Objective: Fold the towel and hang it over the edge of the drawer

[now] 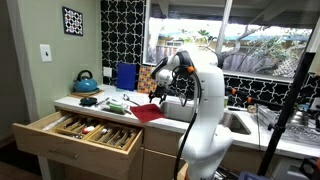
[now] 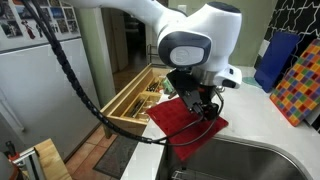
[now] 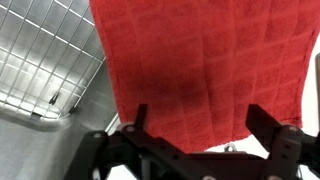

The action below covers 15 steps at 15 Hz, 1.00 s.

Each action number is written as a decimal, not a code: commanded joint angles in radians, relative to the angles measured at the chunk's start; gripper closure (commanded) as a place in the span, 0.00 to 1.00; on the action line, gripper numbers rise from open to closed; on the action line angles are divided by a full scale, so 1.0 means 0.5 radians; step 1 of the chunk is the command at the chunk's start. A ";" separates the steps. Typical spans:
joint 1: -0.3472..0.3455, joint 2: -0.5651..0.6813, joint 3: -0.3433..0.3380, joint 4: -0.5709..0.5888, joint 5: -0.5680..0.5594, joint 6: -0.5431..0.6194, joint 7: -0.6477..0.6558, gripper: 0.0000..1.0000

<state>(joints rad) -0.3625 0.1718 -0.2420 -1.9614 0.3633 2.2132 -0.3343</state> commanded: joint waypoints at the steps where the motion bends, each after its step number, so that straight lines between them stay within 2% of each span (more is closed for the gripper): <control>1: -0.093 -0.041 -0.006 -0.021 0.295 -0.308 -0.179 0.00; 4: -0.172 -0.086 -0.067 -0.073 0.470 -0.626 -0.349 0.00; 8: -0.277 -0.087 -0.201 -0.098 0.463 -0.964 -0.602 0.00; 15: -0.343 0.006 -0.297 -0.150 0.458 -1.023 -0.866 0.00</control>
<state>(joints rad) -0.5235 0.1547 -0.3795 -2.0227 0.5669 1.7204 -0.7110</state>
